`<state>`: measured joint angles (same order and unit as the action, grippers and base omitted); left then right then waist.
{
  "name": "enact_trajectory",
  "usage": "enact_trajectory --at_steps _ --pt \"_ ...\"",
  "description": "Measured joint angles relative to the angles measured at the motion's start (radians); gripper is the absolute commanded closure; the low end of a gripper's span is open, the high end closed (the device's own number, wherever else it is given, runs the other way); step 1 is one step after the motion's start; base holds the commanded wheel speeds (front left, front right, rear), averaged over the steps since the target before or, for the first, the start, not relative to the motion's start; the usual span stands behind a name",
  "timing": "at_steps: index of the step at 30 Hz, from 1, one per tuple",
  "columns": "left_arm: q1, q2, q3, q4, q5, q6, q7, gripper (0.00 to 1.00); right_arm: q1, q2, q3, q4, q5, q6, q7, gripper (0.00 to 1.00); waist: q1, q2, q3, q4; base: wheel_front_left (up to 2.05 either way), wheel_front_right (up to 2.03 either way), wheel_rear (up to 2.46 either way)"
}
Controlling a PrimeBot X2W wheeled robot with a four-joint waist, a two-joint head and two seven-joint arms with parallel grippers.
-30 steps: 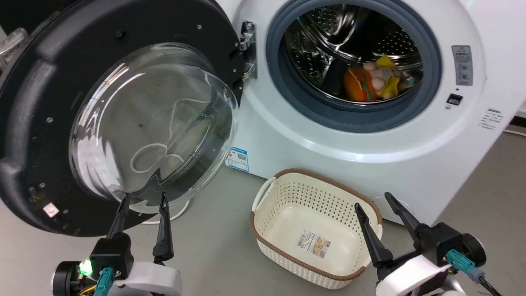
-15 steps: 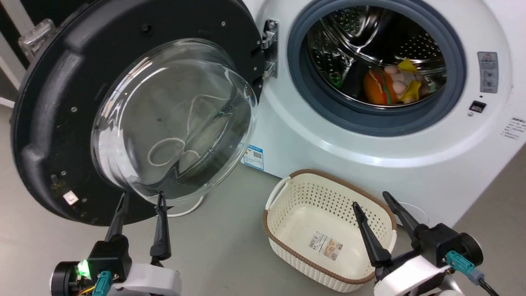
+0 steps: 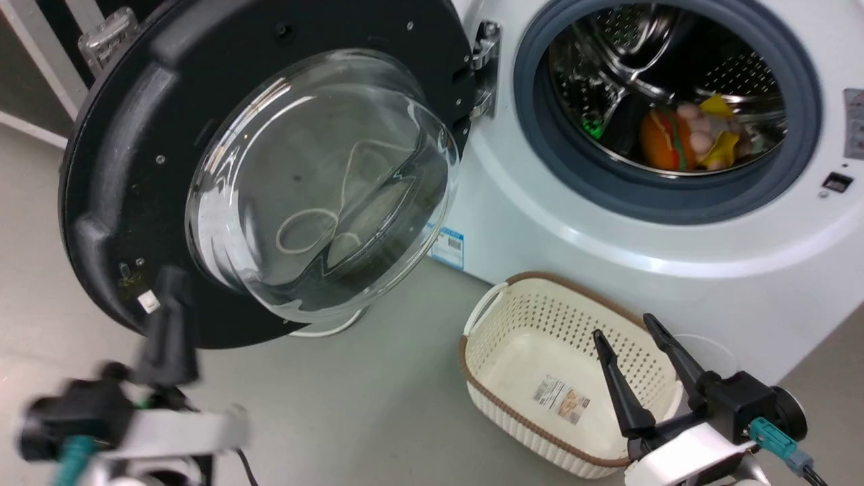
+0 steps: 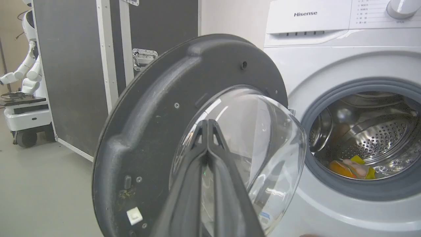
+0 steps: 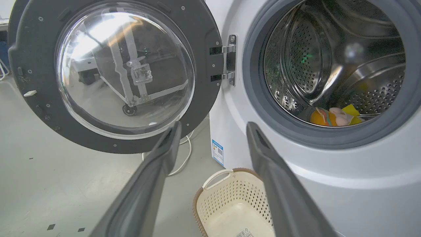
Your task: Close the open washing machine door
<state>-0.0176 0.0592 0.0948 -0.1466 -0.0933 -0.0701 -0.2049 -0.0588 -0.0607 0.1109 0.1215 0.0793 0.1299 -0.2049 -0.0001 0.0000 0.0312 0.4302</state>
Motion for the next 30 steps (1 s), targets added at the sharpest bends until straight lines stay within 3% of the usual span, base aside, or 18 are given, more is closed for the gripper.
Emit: enact_trajectory --at_steps 7,13,20,26,30 --pt "-0.161 0.054 0.151 0.002 -0.166 -0.035 -0.016 1.00 0.014 -0.003 -0.014 -0.012 -0.002 0.000 -0.013 0.00 0.0000 0.0000 0.042 0.032 0.00 0.00 0.00" --pt "-0.293 0.183 0.261 0.154 -0.419 -0.044 0.016 1.00 0.013 -0.006 -0.035 -0.026 -0.001 0.000 -0.027 0.00 0.0001 0.0000 0.081 0.031 0.00 0.00 0.00" --pt "-0.500 0.294 0.363 0.406 -0.695 -0.040 0.241 1.00 0.000 -0.025 -0.047 -0.020 0.000 0.000 -0.042 0.00 0.0001 0.0001 0.133 0.018 0.00 0.00 0.00" --pt "-0.629 0.319 0.449 0.593 -0.930 0.016 0.449 1.00 -0.027 -0.031 -0.027 -0.014 0.004 0.000 -0.052 0.00 0.0002 0.0000 0.164 0.005 0.00 0.00 0.00" --pt "-0.649 0.325 0.467 0.674 -1.027 0.048 0.601 1.00 -0.033 -0.033 -0.034 -0.012 0.009 0.000 -0.052 0.00 0.0002 0.0000 0.176 -0.009 0.00 0.00 0.00"
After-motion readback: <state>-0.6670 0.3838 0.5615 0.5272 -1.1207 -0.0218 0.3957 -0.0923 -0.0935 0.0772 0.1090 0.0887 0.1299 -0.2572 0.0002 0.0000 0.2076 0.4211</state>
